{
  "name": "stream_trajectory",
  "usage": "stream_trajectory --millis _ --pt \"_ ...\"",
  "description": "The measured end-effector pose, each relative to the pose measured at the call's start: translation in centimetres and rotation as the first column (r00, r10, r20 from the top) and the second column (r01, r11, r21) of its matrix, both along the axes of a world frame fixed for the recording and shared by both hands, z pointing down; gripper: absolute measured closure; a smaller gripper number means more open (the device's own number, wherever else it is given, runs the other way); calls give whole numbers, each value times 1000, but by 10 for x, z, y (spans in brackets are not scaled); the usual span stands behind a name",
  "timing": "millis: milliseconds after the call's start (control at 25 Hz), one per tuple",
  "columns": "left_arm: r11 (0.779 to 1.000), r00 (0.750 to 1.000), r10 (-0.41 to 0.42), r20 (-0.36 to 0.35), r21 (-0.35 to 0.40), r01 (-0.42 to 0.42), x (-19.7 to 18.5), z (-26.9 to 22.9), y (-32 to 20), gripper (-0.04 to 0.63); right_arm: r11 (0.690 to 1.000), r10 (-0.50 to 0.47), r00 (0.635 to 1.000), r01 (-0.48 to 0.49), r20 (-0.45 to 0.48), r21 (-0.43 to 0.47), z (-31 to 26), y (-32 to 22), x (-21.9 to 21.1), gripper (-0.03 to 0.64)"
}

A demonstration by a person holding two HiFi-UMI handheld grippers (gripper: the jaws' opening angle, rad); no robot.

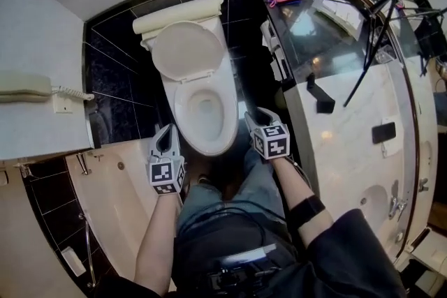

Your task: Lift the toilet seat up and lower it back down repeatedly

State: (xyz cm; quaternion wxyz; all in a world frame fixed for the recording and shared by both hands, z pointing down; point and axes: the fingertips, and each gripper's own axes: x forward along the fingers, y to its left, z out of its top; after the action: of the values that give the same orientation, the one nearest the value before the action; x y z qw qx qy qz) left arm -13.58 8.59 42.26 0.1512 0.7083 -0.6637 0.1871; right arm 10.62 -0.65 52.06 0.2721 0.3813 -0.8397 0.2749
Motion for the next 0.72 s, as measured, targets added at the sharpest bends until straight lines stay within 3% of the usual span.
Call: stream_trajectory --millis 280,480,720 --pt "999 1000 8 4 -44 -8 -4 75 3 595 983 24 1000 -23 4 -181 126 34 -5 416" --pt "997 1000 -11 -8 -80 10 -15 138 8 595 928 144 987 -110 69 -356 222 60 -21 417" --pt "992 1000 -1 -12 -125 0 -15 206 10 595 881 195 979 -152 51 -448 316 89 -23 417"
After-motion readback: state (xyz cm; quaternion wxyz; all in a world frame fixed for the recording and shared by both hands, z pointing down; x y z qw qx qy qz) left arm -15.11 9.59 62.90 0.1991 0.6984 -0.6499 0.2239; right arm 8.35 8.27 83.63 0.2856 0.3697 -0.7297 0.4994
